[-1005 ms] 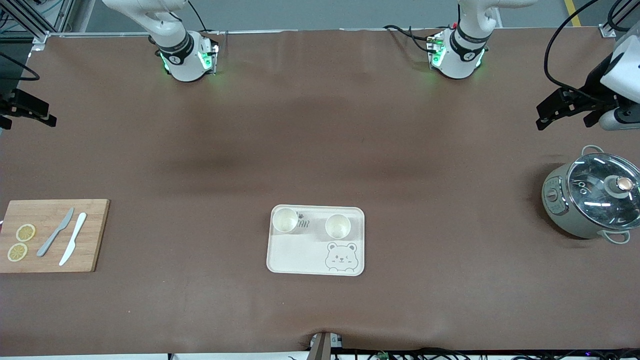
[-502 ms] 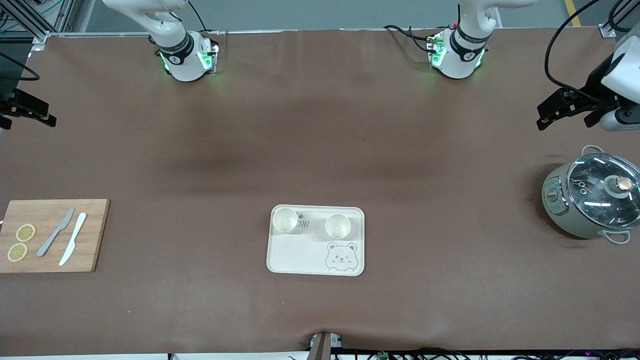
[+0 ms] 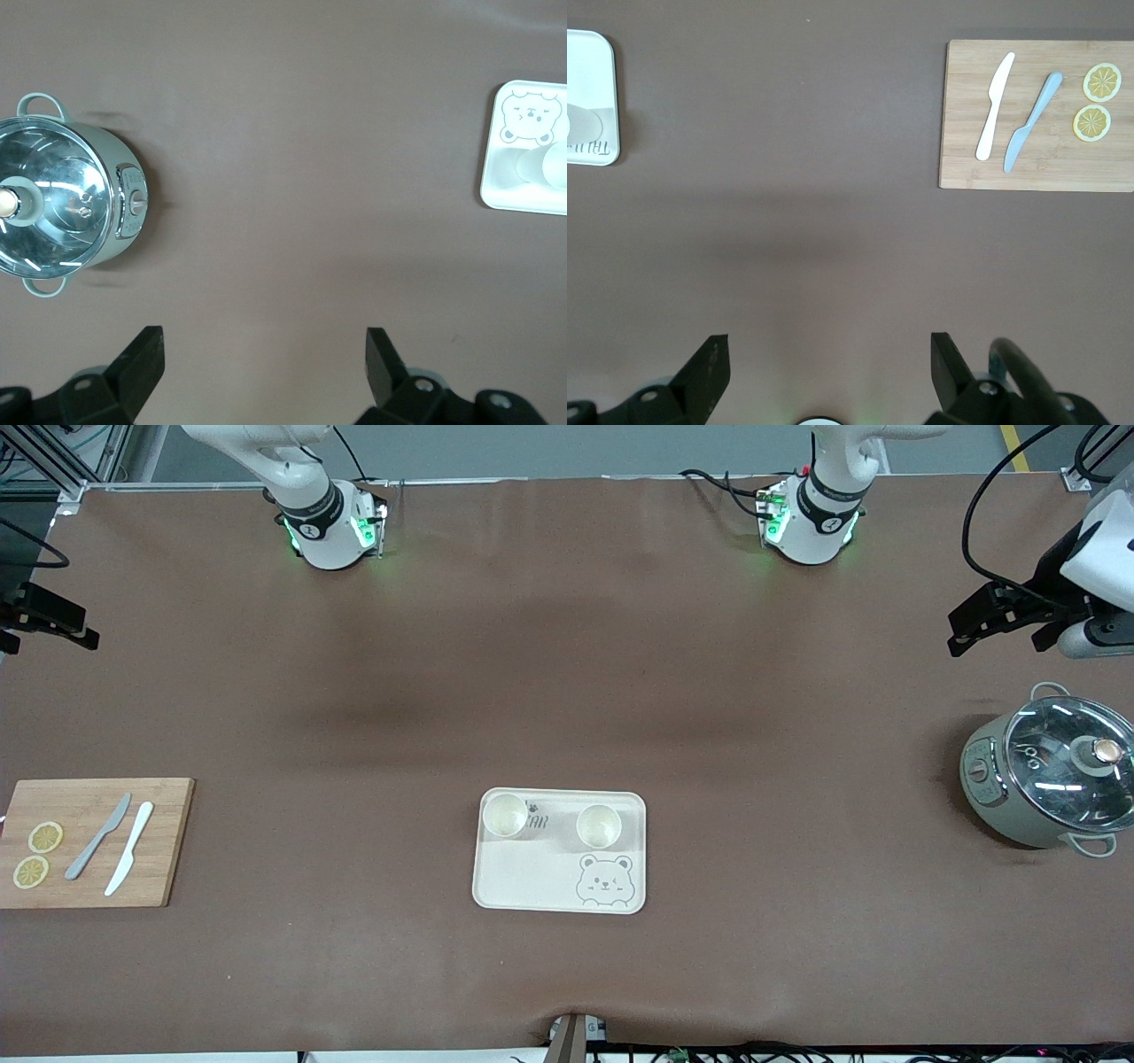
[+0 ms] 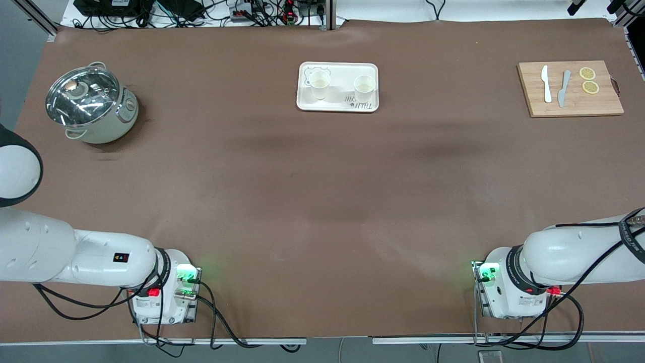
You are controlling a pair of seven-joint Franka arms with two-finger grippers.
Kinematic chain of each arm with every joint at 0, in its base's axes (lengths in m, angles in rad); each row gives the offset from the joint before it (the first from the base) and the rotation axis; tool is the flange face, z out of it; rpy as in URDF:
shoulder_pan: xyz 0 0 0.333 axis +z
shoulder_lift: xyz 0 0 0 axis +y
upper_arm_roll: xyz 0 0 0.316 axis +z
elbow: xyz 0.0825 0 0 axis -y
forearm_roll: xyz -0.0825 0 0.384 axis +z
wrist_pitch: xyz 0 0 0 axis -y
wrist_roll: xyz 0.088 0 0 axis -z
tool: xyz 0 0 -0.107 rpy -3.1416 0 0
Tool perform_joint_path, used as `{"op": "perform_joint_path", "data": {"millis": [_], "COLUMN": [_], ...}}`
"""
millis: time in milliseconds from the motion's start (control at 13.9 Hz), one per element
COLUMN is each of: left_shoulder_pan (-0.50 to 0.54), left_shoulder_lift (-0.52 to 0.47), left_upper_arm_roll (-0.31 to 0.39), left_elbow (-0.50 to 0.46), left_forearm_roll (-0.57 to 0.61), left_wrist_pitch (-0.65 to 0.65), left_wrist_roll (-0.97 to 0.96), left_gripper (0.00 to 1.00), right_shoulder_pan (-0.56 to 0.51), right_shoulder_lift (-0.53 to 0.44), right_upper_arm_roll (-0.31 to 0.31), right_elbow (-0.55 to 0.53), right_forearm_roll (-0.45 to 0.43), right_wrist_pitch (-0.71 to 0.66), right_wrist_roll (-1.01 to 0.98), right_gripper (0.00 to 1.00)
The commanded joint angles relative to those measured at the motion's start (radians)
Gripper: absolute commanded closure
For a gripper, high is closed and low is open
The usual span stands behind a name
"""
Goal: Place white IKEA cup upright on tray with both arms
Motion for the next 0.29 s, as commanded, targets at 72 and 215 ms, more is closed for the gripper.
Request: {"op": "perform_joint_path", "data": {"millis": [72, 215], "left_shoulder_pan": [-0.002, -0.002], "left_shoulder_lift": [-0.005, -0.007], "left_upper_arm_roll": [-0.005, -0.007], "left_elbow": [0.018, 0.018], "left_forearm_roll": [0.006, 0.006], "left_wrist_pitch": [-0.028, -0.028], "left_wrist_roll": [0.003, 0.002], "left_gripper": [0.0, 0.0], "right_shoulder_pan": [-0.005, -0.005], "right_shoulder_lift": [-0.016, -0.016], "right_upper_arm_roll": [0.005, 0.005], "right_elbow": [-0.001, -0.001], "right_forearm_roll": [-0.008, -0.008], "right_wrist_pitch": [-0.01, -0.01], "right_wrist_roll": [0.016, 0.016], "right_gripper": [0.0, 0.0]}}
